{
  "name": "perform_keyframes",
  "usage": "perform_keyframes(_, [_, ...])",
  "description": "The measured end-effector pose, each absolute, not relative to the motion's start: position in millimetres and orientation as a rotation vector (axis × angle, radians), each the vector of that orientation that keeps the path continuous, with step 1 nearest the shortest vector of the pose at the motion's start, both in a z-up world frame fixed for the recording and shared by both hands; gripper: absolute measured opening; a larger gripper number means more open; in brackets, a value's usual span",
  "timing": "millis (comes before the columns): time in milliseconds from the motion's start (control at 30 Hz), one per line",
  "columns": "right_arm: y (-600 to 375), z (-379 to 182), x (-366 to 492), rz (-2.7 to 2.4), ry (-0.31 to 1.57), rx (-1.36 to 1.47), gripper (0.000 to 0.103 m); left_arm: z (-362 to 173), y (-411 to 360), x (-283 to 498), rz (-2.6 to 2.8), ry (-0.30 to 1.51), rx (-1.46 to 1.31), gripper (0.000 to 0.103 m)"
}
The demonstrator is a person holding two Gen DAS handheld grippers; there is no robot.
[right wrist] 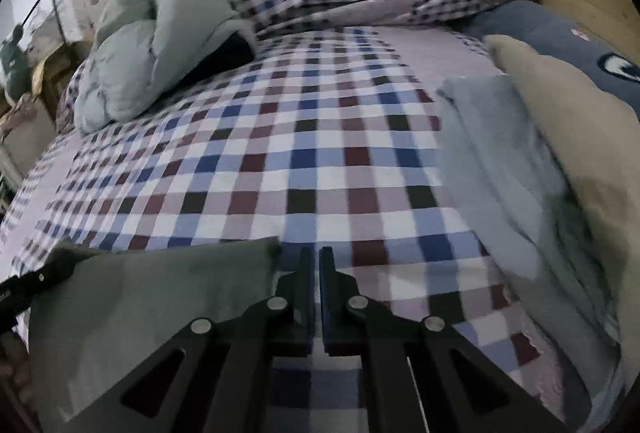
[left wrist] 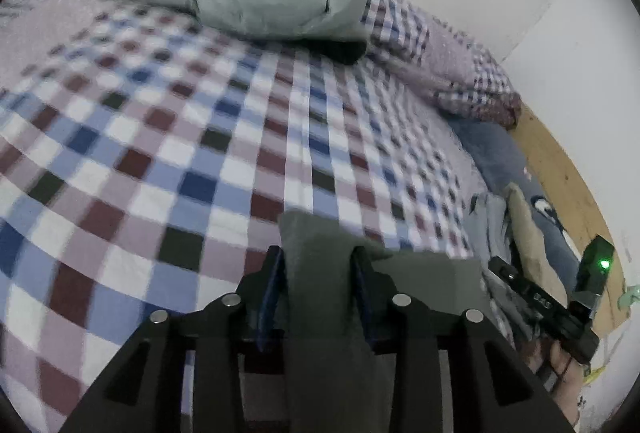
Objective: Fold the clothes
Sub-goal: 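Press the folded T-shirt flat with both open grippers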
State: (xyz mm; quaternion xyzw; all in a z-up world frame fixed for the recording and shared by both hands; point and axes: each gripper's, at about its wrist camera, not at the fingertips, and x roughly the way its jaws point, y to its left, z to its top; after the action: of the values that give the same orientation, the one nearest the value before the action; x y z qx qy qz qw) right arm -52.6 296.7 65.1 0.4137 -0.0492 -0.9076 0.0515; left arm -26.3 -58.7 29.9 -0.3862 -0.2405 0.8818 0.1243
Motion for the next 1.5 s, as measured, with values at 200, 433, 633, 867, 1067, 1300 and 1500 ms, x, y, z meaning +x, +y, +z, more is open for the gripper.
perform_keyframes(200, [285.4,104.3,-40.2,-2.680,-0.291,1.074,0.005,70.7,-45.4,-6.1,2.507,-0.685,-0.867,0.058])
perform_keyframes(433, [220.8,91.3,-40.0,-2.509,-0.212,1.107,0.006,46.6,-9.2,-23.1,2.486,-0.539,-1.064,0.058])
perform_keyframes(633, [202.3,48.6,-53.8,-2.449,-0.165,1.243,0.001,26.9,-2.1,-33.3,2.559,-0.442,-1.153,0.035])
perform_keyframes(867, [220.1,31.2,-66.3,-2.446,-0.239,1.271,0.000,24.2,0.8,-28.3,2.588,-0.348,-1.135,0.022])
perform_keyframes(1067, [221.7,32.7,-66.1,-2.470,-0.208,1.264,0.000,21.8,3.4,-24.0,2.612,-0.267,-1.119,0.020])
perform_keyframes(1300, [233.9,41.6,-50.7,-2.521,-0.074,1.241,0.000,27.3,4.5,-12.3,2.634,-0.214,-1.066,0.040])
perform_keyframes(1500, [244.9,61.7,-19.3,-2.604,-0.034,1.182,0.015,39.2,4.0,15.4,2.626,-0.219,-0.992,0.071])
